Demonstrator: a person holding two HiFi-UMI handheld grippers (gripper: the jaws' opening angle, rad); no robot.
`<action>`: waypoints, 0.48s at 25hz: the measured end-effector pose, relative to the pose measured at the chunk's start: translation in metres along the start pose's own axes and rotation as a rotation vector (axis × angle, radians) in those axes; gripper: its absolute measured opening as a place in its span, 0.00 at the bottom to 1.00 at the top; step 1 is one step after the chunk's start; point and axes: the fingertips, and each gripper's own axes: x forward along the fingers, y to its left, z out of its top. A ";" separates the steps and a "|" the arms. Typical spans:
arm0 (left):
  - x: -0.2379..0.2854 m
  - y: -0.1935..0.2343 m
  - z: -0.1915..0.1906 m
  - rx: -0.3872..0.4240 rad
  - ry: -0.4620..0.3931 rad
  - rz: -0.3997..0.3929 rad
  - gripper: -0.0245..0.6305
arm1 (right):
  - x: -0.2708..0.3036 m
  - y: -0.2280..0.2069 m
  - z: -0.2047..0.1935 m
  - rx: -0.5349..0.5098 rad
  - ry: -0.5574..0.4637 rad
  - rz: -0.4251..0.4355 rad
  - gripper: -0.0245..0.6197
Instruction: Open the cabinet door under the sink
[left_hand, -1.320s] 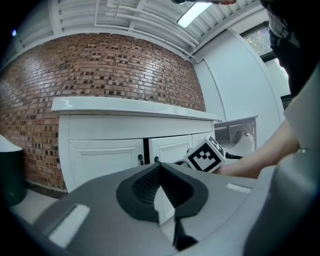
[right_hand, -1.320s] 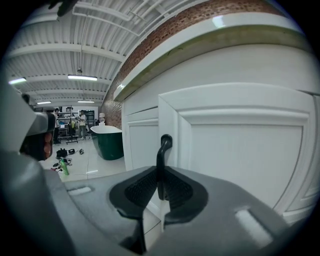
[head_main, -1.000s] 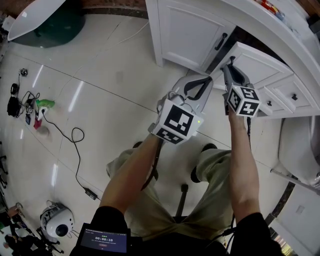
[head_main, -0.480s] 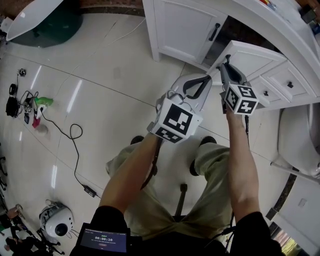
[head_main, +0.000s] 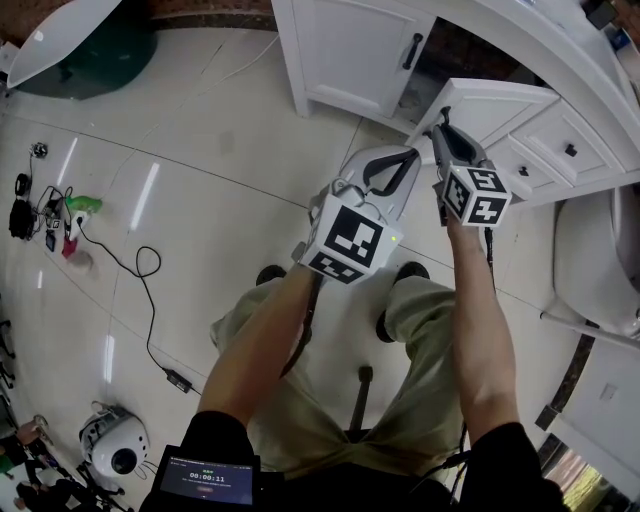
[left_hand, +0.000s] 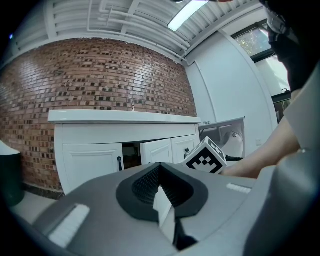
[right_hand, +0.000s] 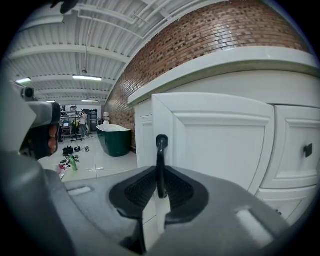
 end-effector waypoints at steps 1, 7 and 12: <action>0.000 -0.002 0.000 -0.001 -0.001 0.000 0.06 | -0.002 0.000 -0.001 0.000 0.000 0.001 0.09; -0.005 -0.014 0.000 0.003 0.001 -0.003 0.06 | -0.015 -0.001 -0.005 0.006 0.001 -0.004 0.09; -0.011 -0.023 0.001 0.000 -0.003 0.002 0.06 | -0.028 0.000 -0.010 0.003 0.000 -0.003 0.09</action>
